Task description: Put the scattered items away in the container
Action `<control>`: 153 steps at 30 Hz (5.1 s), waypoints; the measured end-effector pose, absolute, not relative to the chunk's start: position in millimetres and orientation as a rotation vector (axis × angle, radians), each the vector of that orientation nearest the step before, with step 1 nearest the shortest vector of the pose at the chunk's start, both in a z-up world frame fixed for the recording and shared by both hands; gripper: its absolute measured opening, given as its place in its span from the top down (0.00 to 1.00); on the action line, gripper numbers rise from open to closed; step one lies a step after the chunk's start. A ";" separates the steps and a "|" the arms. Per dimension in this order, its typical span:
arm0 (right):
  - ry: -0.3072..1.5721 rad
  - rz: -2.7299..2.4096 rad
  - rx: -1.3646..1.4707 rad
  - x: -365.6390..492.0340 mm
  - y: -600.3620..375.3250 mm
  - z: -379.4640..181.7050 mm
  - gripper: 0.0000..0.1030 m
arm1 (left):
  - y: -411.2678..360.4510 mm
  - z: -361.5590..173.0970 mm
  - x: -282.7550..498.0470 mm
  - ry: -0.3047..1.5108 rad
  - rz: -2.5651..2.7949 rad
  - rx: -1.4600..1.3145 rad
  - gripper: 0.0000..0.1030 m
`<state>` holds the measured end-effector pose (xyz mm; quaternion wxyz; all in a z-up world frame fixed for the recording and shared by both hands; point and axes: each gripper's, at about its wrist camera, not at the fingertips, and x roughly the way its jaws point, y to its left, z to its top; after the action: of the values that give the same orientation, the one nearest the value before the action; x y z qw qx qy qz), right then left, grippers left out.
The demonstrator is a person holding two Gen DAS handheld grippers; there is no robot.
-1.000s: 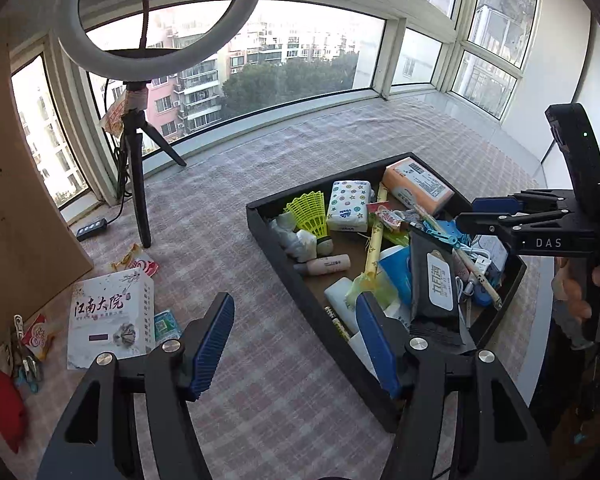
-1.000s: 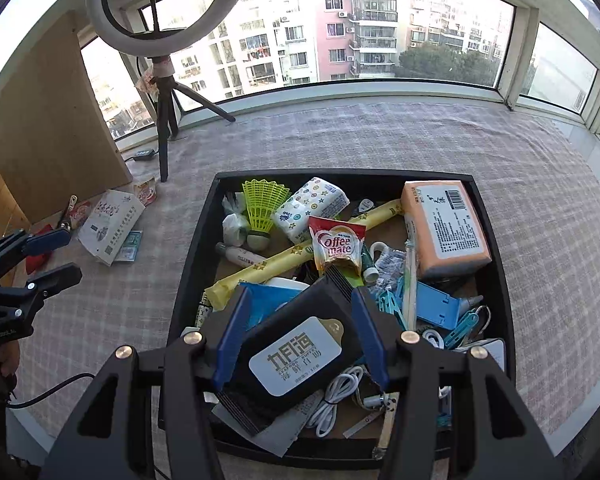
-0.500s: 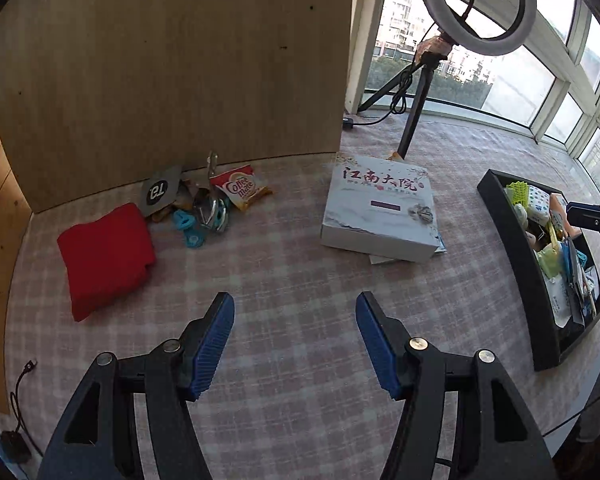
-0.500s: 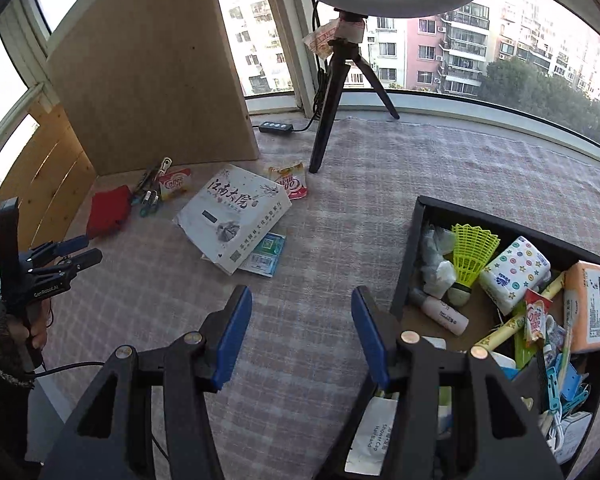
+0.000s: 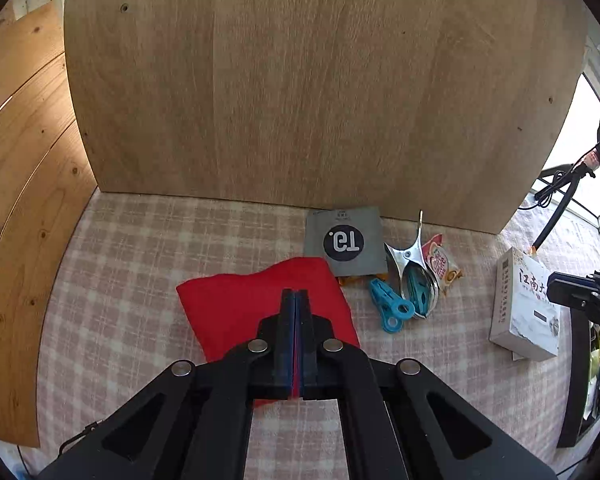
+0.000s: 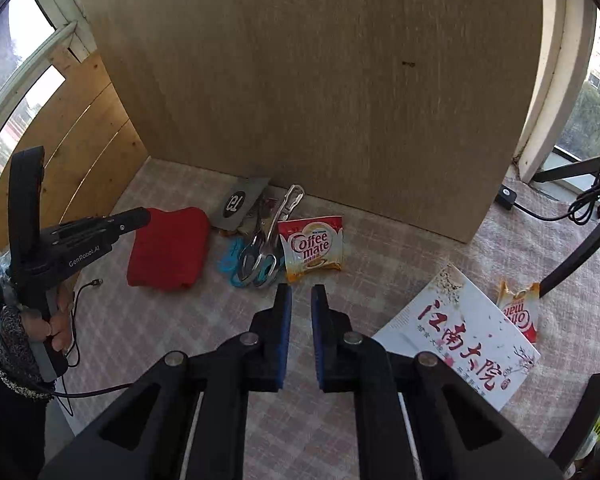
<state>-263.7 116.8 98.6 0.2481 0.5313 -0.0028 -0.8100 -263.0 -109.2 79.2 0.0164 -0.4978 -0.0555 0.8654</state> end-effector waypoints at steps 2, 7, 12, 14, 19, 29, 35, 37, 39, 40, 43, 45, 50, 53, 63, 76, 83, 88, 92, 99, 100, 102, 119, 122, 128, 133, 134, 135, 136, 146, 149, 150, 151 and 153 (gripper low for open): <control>-0.030 -2.227 1.484 -281.0 106.1 82.6 0.92 | -107.5 70.2 -283.7 -0.206 2.677 -1.554 1.00; -0.046 -2.289 1.536 -307.2 91.4 54.4 0.92 | -103.8 46.2 -322.4 -0.323 2.693 -1.583 1.00; -0.096 -2.334 1.559 -318.9 90.0 36.1 0.92 | -101.9 22.9 -345.2 -0.437 2.713 -1.606 1.00; -0.102 -2.353 1.565 -322.0 88.4 30.6 0.92 | -97.8 13.2 -351.2 -0.440 2.696 -1.630 1.00; -0.103 -2.376 1.578 -324.2 81.2 17.4 0.92 | -94.1 0.4 -354.5 -0.463 2.694 -1.634 1.00; -0.061 -2.237 1.566 -307.6 57.5 18.0 0.92 | -65.8 -5.5 -329.4 -0.470 2.510 -1.573 1.00; -0.043 -2.107 1.586 -269.9 65.5 16.7 0.92 | -41.3 -5.0 -287.1 -0.396 2.409 -1.552 1.00; -0.038 -2.062 1.602 -252.3 70.3 16.5 0.92 | -30.7 -5.1 -266.0 -0.352 2.383 -1.545 1.00; -0.022 -2.018 1.606 -230.5 76.8 15.6 0.92 | -21.9 -4.5 -243.0 -0.323 2.348 -1.551 1.00; -0.012 -1.994 1.610 -218.5 80.7 15.2 0.92 | -17.7 -4.3 -228.8 -0.316 2.339 -1.549 1.00; 0.038 -1.891 1.641 -177.6 95.5 14.4 0.93 | -4.6 -4.9 -183.6 -0.306 2.279 -1.549 1.00; 0.110 -1.761 1.690 -143.6 107.0 14.2 0.93 | 8.2 -1.4 -158.2 -0.290 2.195 -1.565 1.00; 0.202 -1.803 1.713 -98.9 155.6 41.1 0.93 | 28.6 17.3 -113.9 -0.194 2.051 -1.602 1.00; 0.154 -1.915 1.661 -109.3 177.6 62.5 0.93 | 1.1 35.0 -114.2 -0.251 2.190 -1.587 1.00; 0.058 -2.074 1.478 -164.6 138.5 92.7 0.93 | -143.3 58.9 -171.9 -0.413 2.657 -1.525 0.99; -0.117 -2.311 1.633 -254.4 234.1 88.3 0.81 | -185.4 29.8 -300.9 -0.396 2.571 -1.619 0.99; -0.159 -2.328 1.716 -310.8 244.3 60.7 0.81 | -157.2 0.7 -299.4 -0.348 2.378 -1.680 0.99; -0.067 -2.255 1.744 -337.1 213.6 44.6 0.79 | -139.9 -5.3 -277.0 -0.324 2.308 -1.683 0.99; 0.109 -2.204 1.752 -345.3 177.5 37.3 0.66 | -128.0 -6.1 -261.1 -0.362 2.256 -1.673 0.99; 0.377 -1.943 1.626 -289.7 149.7 47.2 0.66 | -102.1 5.4 -238.9 -0.281 2.244 -1.652 0.99; 0.402 -1.877 1.628 -273.7 150.2 47.3 0.66 | -100.6 6.2 -237.3 -0.285 2.239 -1.650 0.99; 0.481 -1.755 1.660 -237.3 154.8 41.5 0.66 | -97.9 6.5 -233.1 -0.289 2.232 -1.651 0.99; 0.000 -2.249 1.565 -109.7 313.4 122.9 0.52 | -83.0 67.1 -150.5 -0.255 2.343 -1.564 0.97; -0.064 -2.305 1.531 -99.3 315.7 125.4 0.50 | -99.8 92.7 -128.8 -0.336 2.436 -1.513 0.76; -0.166 -2.339 1.479 -83.2 320.9 125.7 0.49 | -106.5 117.5 -80.4 -0.347 2.544 -1.476 0.60; -0.156 -2.330 1.461 -66.2 308.9 120.8 0.49 | -73.4 117.6 -52.0 -0.256 2.514 -1.457 0.58; -0.156 -2.325 1.458 -62.7 306.8 119.8 0.49 | -64.0 115.4 -48.1 -0.238 2.498 -1.454 0.57; -0.161 -2.314 1.454 -59.3 304.7 118.6 0.49 | -54.0 112.2 -44.3 -0.228 2.474 -1.452 0.57; -0.167 -2.300 1.450 -56.3 302.5 117.2 0.49 | -42.1 108.1 -40.6 -0.213 2.441 -1.455 0.57; -0.022 -2.212 1.429 -46.9 259.8 103.9 0.49 | 36.8 88.0 -31.2 0.063 2.320 -1.448 0.56; 0.088 -2.181 1.431 -52.3 235.2 95.4 0.49 | 46.5 78.5 -36.2 0.084 2.282 -1.476 0.56; 0.120 -2.174 1.437 -54.0 228.1 92.6 0.49 | 49.8 75.1 -37.3 0.101 2.273 -1.485 0.56; 0.153 -2.168 1.441 -55.3 220.6 90.1 0.49 | 53.0 72.1 -37.9 0.124 2.268 -1.491 0.56; 0.214 -2.160 1.437 -57.1 208.7 86.5 0.49 | 57.4 66.9 -39.2 0.159 2.256 -1.502 0.56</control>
<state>-57.1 208.7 86.5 0.2661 0.5321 0.0791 -0.7999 -39.2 57.4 66.9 0.2117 -0.5406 0.0573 0.8122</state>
